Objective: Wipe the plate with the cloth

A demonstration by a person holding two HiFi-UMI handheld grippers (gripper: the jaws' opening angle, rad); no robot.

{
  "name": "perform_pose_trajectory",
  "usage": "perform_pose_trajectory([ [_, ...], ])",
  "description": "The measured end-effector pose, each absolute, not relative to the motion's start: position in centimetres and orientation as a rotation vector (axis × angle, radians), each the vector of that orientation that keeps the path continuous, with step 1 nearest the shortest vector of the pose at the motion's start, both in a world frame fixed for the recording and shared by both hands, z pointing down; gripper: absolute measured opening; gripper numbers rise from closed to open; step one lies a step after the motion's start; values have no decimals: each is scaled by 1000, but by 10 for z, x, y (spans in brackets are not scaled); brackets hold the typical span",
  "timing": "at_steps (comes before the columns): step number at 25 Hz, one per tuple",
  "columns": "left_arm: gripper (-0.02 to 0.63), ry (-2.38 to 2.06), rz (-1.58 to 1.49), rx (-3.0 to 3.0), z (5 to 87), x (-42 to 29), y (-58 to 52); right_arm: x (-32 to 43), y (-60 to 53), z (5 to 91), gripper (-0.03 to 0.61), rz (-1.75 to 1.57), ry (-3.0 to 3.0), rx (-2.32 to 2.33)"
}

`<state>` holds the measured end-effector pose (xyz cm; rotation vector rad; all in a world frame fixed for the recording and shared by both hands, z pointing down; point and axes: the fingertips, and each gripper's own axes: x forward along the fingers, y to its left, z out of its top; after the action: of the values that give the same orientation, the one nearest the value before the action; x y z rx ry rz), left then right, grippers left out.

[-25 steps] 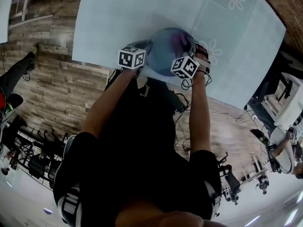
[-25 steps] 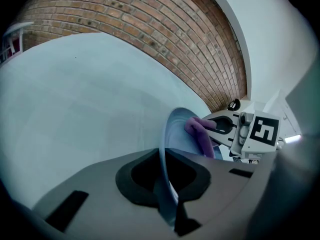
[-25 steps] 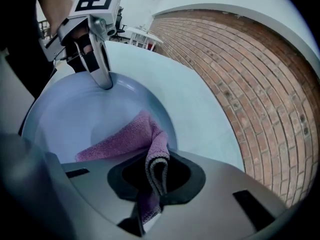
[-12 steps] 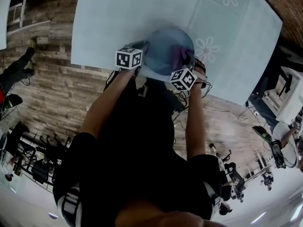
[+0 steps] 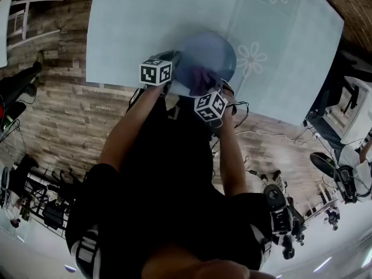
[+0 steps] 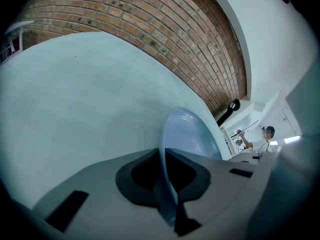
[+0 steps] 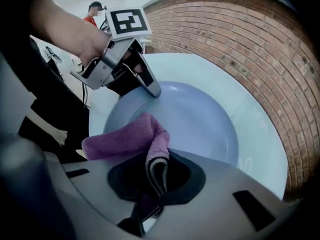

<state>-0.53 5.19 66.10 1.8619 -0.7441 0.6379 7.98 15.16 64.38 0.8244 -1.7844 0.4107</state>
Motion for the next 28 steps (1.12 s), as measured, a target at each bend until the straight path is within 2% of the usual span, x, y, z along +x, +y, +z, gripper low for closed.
perform_pose_trajectory([
  [9, 48, -755, 640, 1871, 661, -5, 52, 24, 136, 644, 61, 466, -1924, 768],
  [23, 51, -718, 605, 1897, 647, -13, 52, 49, 109, 569, 63, 481, -2006, 1079],
  [26, 111, -696, 572, 1898, 637, -17, 50, 57, 104, 548, 63, 449, -2017, 1147],
  [28, 124, -697, 553, 1900, 629, -21, 49, 63, 99, 533, 63, 433, -2036, 1211],
])
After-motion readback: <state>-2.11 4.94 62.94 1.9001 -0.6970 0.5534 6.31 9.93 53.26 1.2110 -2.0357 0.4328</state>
